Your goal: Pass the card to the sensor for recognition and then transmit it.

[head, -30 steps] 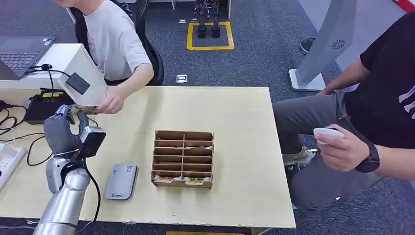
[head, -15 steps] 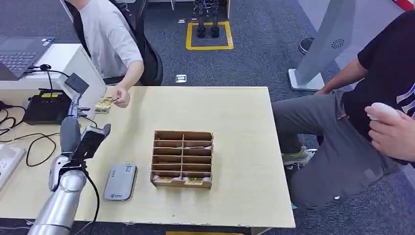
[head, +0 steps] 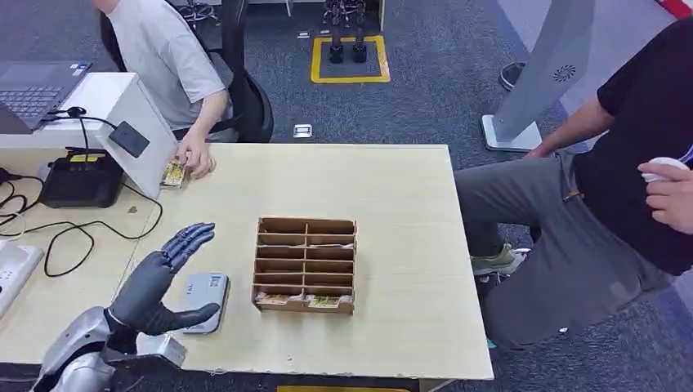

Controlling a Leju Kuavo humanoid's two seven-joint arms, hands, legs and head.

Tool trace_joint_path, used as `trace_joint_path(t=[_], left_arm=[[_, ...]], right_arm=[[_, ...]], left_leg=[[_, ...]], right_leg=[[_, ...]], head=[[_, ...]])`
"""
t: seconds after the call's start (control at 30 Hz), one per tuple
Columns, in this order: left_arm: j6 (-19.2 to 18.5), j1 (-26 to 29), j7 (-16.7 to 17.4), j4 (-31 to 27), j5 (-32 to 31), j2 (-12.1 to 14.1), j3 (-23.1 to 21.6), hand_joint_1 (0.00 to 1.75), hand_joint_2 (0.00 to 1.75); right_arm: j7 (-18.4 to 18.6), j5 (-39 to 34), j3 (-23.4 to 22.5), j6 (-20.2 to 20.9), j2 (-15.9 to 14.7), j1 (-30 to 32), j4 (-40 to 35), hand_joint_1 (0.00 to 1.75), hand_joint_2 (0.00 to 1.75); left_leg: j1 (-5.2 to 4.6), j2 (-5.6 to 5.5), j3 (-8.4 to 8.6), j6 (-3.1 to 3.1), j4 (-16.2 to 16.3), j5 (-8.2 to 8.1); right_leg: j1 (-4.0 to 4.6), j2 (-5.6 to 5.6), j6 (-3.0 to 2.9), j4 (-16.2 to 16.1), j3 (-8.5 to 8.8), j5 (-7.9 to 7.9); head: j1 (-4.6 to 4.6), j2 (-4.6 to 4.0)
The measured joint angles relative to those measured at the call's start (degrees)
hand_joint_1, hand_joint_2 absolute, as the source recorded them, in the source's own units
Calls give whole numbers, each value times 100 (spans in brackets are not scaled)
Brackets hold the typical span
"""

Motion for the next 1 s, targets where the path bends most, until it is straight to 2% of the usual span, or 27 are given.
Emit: trace_joint_path(t=[0.23, 0.33, 0.4, 0.5, 0.6, 0.77, 0.83, 1.0], left_arm=[[79, 149, -7, -325, -39, 184, -273, 0, 175], [342, 204, 16, -408, -482, 214, -433, 0, 175], [722, 327, 307, -450, -1188, 275, -632, 0, 175], [1139, 403, 770, -410, -1780, 330, -962, 0, 175], [1344, 372, 1286, -165, -2385, 310, -1312, 0, 175], [1921, 102, 2080, 559, -3145, -63, -1750, 0, 175], [2023, 16, 2220, 803, -3239, -185, -1840, 0, 175], [2028, -142, 2260, 1155, -3145, -393, -1919, 0, 175]], right_arm=[[2, -2, -4, 9, -11, 1, 0, 0, 175], [2, -39, -22, 15, -13, -1, 0, 0, 175], [0, -59, -35, 15, -11, 4, 0, 0, 175], [-2, -70, -59, 17, -13, 14, 0, 0, 175], [9, -50, -92, 17, -13, 5, 0, 0, 175], [96, -13, -127, 18, -13, -1, 0, 0, 175], [105, 7, -129, 17, -13, -1, 0, 0, 175], [103, 13, -133, 17, -13, -3, 0, 0, 175]], left_leg=[[4, -4, 2, -6, 0, 5], [4, -6, 1, -6, 0, 4], [4, -4, 2, -6, 0, 4], [1, -9, 0, -6, 0, 3], [0, -9, 1, -5, 0, 3], [-1, -11, 1, -5, 0, 4], [-1, -9, 3, -6, 0, 5], [1, -10, 3, -5, 0, 5]], right_leg=[[0, -3, -2, 2, 1, 2], [0, -3, -3, 4, 2, 1], [0, -1, -3, 4, 0, 1], [0, -8, -1, 3, -2, 0], [0, -8, -1, 3, -1, 0], [-1, -12, -1, 3, 3, 2], [-1, -11, -2, 3, 2, 5], [-1, -11, -3, 3, 2, 5]], head=[[-2, -2], [0, 0], [-2, -2], [0, -2], [-2, 0], [0, 0], [0, 0], [0, 0]])
